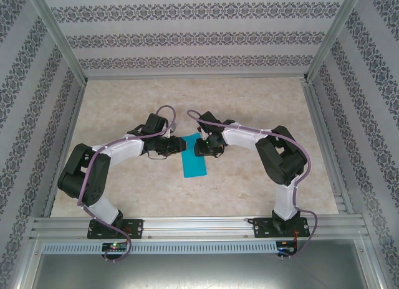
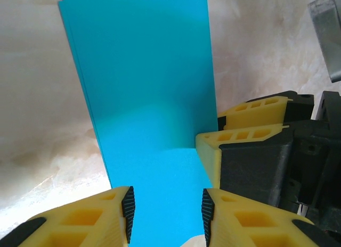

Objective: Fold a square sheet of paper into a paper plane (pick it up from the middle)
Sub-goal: Hold the square sheet of paper at the center of the table.

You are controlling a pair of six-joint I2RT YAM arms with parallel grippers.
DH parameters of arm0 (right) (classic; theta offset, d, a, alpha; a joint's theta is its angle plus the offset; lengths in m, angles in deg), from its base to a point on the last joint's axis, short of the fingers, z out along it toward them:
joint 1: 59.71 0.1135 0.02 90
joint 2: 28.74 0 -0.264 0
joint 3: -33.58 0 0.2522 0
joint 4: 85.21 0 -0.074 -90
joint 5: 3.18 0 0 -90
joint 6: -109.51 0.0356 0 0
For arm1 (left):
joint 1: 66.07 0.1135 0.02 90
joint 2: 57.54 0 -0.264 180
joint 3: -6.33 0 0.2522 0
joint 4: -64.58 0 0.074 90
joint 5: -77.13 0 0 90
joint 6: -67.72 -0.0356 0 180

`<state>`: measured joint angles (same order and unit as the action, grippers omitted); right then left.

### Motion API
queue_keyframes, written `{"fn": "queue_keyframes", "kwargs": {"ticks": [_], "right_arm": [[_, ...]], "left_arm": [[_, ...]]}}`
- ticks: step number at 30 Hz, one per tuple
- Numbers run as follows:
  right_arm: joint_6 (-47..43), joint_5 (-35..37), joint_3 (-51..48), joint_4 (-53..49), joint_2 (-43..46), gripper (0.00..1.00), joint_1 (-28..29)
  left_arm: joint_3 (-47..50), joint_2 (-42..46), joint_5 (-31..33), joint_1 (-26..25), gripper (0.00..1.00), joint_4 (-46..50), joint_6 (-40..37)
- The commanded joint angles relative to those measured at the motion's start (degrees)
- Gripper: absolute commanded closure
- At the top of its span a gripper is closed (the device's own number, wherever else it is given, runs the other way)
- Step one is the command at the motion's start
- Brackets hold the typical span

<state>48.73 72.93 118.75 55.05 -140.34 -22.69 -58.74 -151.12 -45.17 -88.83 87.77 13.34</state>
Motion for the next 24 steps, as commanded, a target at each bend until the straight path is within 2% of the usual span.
{"fn": "queue_keyframes", "kwargs": {"ticks": [1,24], "right_arm": [[0.5,1.3,0.8,1.1,-2.1,0.64,0.9],[-1.8,2.7,1.5,-0.6,-2.5,0.61,1.0]], "left_arm": [[0.6,0.7,0.7,0.3,0.58,-0.7,0.9],[0.1,1.3,2.5,0.3,0.58,0.8,0.3]]}}
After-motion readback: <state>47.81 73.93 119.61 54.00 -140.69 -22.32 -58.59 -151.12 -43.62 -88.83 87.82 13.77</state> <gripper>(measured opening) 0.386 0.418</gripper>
